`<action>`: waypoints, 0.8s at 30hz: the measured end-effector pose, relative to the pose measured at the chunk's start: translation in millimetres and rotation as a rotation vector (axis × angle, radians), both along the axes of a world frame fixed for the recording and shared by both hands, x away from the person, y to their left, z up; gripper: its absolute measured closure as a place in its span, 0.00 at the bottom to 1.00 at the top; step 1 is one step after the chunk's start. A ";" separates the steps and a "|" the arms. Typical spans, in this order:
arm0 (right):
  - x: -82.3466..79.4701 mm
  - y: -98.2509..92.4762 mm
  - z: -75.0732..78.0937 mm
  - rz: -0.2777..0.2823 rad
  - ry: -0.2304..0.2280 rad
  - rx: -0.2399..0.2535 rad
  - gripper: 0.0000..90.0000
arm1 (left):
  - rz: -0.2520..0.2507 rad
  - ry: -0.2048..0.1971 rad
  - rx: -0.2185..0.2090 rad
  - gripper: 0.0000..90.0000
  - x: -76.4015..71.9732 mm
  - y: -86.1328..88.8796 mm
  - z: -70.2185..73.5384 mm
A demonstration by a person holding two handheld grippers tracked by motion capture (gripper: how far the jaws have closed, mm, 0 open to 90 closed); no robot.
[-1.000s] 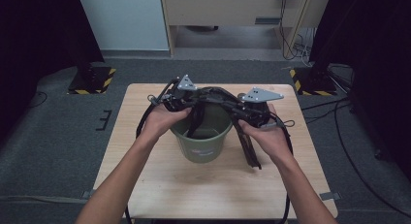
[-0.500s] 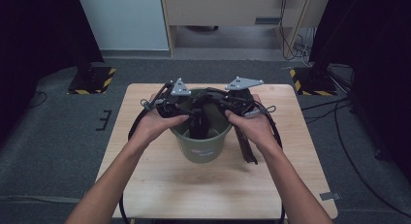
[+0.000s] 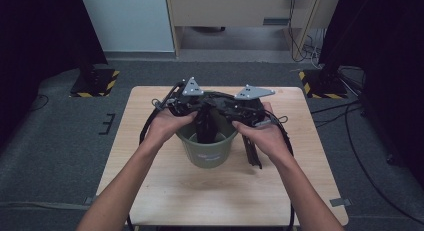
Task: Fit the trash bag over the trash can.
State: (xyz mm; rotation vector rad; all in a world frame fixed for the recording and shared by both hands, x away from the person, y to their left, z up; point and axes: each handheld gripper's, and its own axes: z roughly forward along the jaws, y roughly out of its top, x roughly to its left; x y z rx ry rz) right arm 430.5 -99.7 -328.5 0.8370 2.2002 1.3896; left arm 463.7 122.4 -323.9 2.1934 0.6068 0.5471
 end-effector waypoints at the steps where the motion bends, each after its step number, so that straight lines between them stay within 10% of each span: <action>1: -2.9 -3.1 -1.3 0.004 -0.004 0.012 0.62 | 0.011 0.005 -0.008 0.99 0.7 3.4 0.9; 7: -18.0 -24.2 -18.7 0.000 -0.024 0.046 0.58 | 0.010 0.037 -0.024 0.99 -0.2 12.5 3.3; 11: -14.3 -25.9 -22.0 0.005 -0.024 0.050 0.81 | -0.016 0.046 -0.001 0.99 -3.5 10.7 2.4; 15: -9.4 -24.7 -16.5 0.012 -0.005 0.046 1.00 | -0.039 0.057 0.018 0.99 -5.0 11.7 -1.3; 24: 0.3 -7.9 5.6 0.009 0.027 0.049 1.00 | -0.103 0.094 0.081 0.97 -11.2 14.3 -16.1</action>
